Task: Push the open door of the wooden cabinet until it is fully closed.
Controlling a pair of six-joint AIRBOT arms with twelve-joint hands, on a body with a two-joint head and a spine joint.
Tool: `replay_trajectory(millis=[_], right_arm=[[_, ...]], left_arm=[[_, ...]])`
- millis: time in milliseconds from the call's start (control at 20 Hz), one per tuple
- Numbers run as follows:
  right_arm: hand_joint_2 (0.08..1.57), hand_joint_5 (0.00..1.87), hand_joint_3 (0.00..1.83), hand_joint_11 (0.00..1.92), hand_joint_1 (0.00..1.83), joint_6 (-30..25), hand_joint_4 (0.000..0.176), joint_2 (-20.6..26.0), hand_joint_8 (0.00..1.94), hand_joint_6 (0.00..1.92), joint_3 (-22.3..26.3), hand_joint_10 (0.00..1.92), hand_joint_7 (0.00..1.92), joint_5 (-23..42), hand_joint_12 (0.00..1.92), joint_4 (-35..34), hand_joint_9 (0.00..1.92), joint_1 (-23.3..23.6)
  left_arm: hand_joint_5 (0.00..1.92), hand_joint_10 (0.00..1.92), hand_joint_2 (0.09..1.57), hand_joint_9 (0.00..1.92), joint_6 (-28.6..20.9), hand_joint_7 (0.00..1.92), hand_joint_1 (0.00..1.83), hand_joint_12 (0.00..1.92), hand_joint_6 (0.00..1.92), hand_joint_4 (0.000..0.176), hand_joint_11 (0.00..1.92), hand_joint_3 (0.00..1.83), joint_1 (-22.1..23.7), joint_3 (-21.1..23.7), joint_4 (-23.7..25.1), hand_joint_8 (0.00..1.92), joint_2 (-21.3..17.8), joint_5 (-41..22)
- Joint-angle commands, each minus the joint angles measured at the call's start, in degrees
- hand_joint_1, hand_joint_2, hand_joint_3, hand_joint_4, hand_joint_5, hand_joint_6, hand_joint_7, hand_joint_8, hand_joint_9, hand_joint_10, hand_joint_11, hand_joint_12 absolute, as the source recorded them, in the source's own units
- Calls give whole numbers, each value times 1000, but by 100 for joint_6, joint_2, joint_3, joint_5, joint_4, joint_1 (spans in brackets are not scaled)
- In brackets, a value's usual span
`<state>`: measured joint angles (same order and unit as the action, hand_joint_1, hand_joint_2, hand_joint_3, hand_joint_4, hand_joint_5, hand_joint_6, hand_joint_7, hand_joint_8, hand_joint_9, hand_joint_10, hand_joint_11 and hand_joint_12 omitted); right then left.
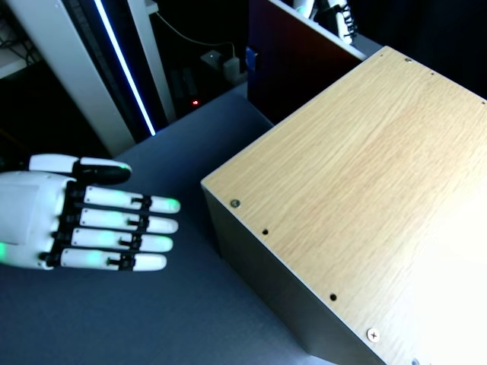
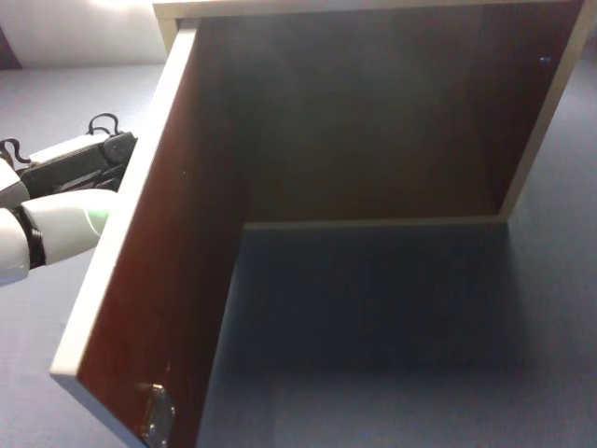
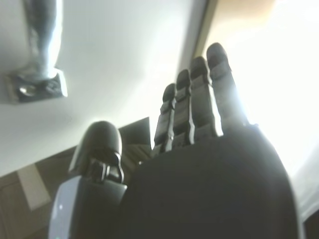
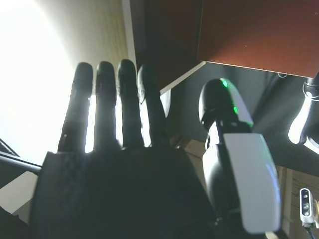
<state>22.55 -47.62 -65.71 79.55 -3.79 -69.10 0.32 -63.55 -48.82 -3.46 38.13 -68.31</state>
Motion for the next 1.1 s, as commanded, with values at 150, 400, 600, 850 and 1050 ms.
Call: replay_trajectory(millis=[150, 400, 600, 850, 1050], right_arm=[[1322, 333, 0, 41, 328, -62, 0, 4, 1, 1, -20, 2, 298, 695, 371, -199, 228, 56], [1335, 325, 1, 47, 342, -62, 0, 3, 1, 0, -10, 2, 301, 695, 372, -199, 235, 55], [1330, 338, 1, 54, 324, -62, 0, 4, 2, 2, -13, 2, 306, 695, 385, -200, 244, 53], [1352, 326, 3, 37, 380, -62, 0, 3, 2, 1, -9, 1, 319, 695, 386, -200, 238, 50], [1344, 319, 0, 39, 375, -62, 0, 3, 2, 0, -11, 4, 306, 696, 385, -200, 232, 50]], left_arm=[[97, 3, 1481, 183, -32, 174, 0, 11, 2, 25, 185, 0, 177, -86, 113, 5, 115, -546], [84, 0, 1521, 128, -32, 132, 3, 0, 1, 2, 132, 12, 303, -151, 275, 0, 239, -459], [90, 6, 1526, 127, -32, 115, 17, 10, 5, 4, 143, 7, 403, -173, 476, 4, 303, -407], [108, 4, 1515, 161, -32, 161, 1, 10, 3, 15, 163, 0, 704, -228, 909, 6, 444, -231], [120, 0, 1520, 163, -32, 173, 4, 6, 1, 0, 165, 1, 816, -278, 1051, 1, 566, -109]])
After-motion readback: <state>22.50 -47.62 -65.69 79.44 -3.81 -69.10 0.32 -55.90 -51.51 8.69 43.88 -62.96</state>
